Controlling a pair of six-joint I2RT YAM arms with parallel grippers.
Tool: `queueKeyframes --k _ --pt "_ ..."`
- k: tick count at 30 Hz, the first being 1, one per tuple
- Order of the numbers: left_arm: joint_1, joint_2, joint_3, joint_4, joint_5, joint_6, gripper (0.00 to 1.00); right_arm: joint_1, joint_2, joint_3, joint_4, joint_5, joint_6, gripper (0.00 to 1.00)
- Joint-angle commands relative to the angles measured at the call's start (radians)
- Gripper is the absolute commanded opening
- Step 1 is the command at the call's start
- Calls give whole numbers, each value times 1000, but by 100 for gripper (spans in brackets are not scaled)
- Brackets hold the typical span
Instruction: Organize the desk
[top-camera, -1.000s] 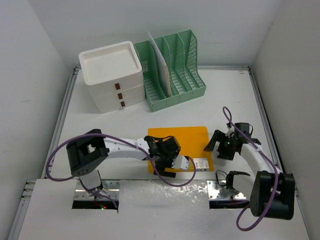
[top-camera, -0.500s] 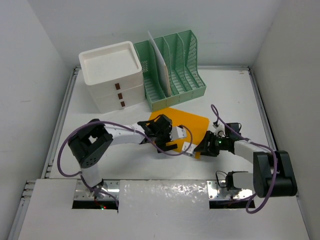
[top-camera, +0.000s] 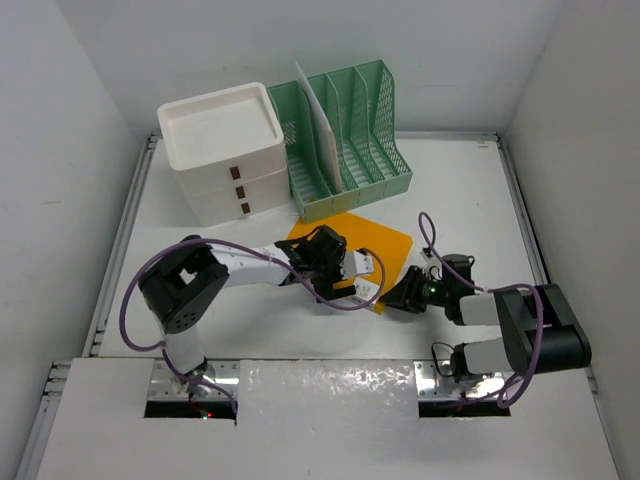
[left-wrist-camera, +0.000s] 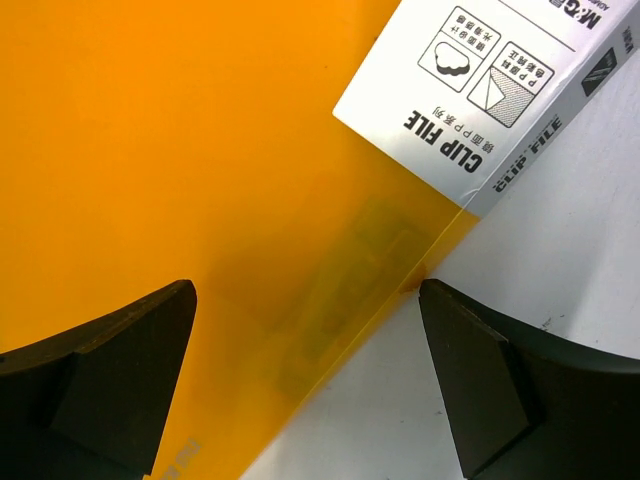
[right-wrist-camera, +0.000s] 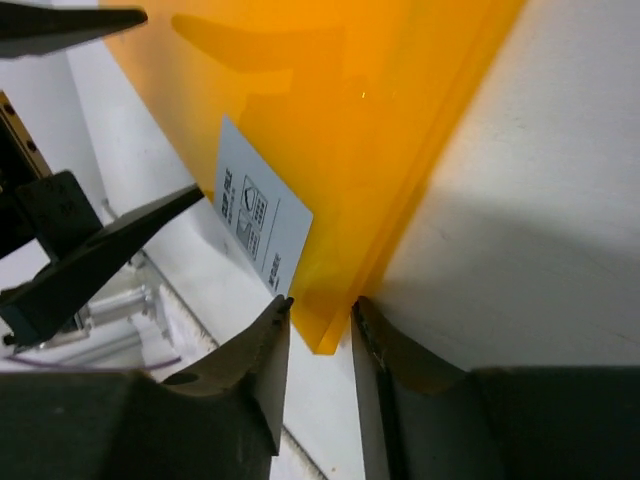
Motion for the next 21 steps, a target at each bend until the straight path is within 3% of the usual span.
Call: queueKeyframes --k 1,4,7,12,21 --pt "-2 61 -38 -66 2 24 94 8 -45 -19 176 109 54 30" --pt "-2 59 -41 -58 -7 24 94 8 -76 -47 233 143 107 22" --pt "-2 58 -44 -52 -10 24 94 8 -82 -44 209 158 106 21" --pt "-2 59 -43 -55 -11 22 94 8 -81 -53 135 186 83 26" --pt "-2 63 -40 -57 -15 19 94 16 -177 -44 -5 227 35 26"
